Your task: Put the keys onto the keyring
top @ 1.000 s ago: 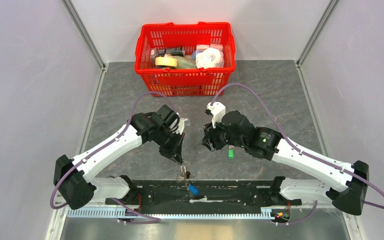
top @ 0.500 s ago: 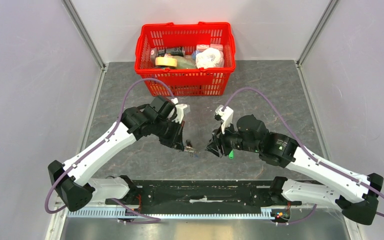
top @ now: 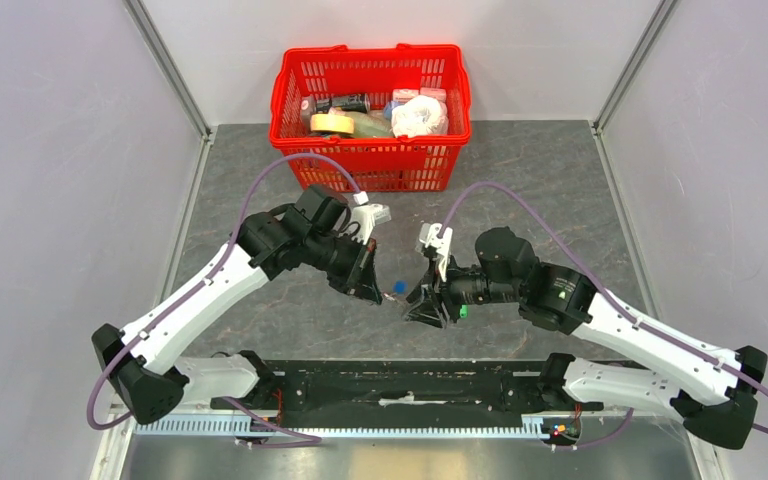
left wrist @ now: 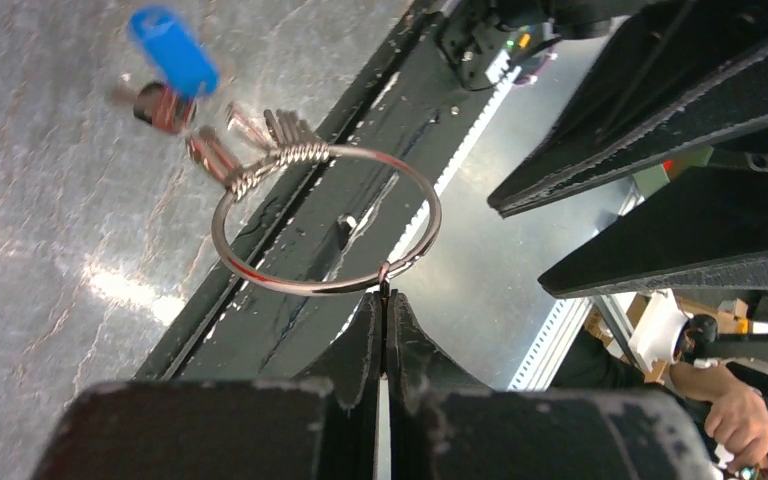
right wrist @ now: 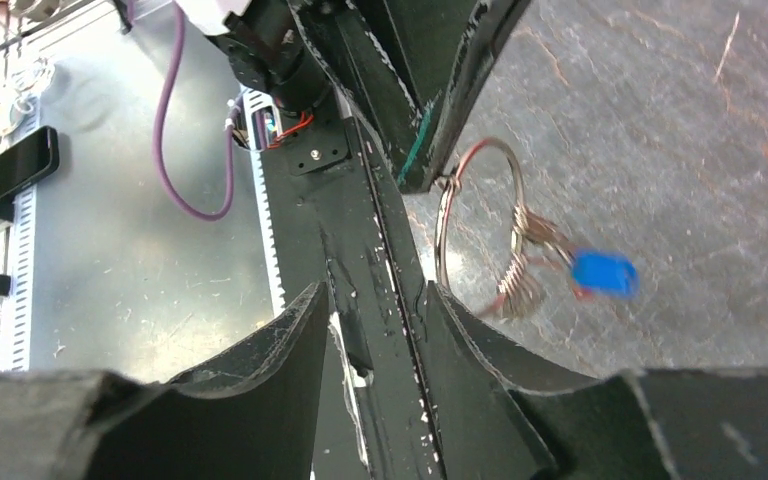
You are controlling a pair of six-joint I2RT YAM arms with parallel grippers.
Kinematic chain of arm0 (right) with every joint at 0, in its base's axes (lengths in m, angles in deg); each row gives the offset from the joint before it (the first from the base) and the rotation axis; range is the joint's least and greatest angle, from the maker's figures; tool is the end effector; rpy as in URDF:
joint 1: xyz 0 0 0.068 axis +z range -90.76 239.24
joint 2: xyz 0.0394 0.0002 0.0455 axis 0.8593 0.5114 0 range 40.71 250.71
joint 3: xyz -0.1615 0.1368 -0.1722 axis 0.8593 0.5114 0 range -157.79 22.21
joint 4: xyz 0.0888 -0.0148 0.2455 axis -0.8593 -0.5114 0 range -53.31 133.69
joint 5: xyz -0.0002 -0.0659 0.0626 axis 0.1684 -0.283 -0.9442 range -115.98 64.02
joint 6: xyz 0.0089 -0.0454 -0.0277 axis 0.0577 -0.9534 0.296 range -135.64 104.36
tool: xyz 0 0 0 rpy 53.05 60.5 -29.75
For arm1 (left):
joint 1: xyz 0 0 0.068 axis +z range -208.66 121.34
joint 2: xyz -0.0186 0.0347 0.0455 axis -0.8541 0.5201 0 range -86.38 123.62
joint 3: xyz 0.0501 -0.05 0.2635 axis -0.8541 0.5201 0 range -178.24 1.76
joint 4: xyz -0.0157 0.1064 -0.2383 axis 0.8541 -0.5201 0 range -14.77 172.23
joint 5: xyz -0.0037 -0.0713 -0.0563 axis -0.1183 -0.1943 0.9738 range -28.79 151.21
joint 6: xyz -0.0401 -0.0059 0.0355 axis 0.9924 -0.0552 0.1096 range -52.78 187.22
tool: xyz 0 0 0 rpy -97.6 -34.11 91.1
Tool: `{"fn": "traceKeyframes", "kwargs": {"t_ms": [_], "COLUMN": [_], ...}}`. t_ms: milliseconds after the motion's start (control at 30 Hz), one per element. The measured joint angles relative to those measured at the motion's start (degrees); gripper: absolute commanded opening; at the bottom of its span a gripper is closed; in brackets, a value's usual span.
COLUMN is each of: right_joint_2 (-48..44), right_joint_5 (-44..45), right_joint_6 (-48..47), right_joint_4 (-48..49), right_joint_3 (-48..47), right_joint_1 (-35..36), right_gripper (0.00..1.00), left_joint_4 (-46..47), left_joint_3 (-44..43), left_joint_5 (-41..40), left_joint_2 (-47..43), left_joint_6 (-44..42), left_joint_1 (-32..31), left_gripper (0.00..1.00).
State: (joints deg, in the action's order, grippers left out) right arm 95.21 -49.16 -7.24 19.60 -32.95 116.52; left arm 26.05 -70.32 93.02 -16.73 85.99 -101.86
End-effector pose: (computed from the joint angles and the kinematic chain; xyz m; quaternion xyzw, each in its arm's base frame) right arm 0.1011 0.1833 0.3488 -0.4392 0.7000 0.4326 0.3606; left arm 0.1563 -0.1726 0.3474 0.2767 0.8752 -0.3774 0.1224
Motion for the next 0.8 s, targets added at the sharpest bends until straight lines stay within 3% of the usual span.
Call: {"fn": "traceKeyframes", "kwargs": {"t_ms": [500, 800], "right_joint_2": [5.2, 9.9], "right_joint_5": [-11.6, -15.0], "right_joint_6": [-16.9, -17.1], "right_joint_4": [-5.2, -7.8], "right_joint_3": [-11.6, -15.4], "right_joint_1": [0.2, 1.4], "right_gripper": [0.5, 0.5], "left_joint_4": [1.0, 1.0], "left_joint_3": [-0.6, -1.5], "left_joint_5": [13.5, 15.3], "left_joint_2": [-4.6, -8.2], "left_joint_6": [-6.4, -9.1], "left_joint_1": [0.0, 0.0], "left_gripper": [0.02, 0.02]}}
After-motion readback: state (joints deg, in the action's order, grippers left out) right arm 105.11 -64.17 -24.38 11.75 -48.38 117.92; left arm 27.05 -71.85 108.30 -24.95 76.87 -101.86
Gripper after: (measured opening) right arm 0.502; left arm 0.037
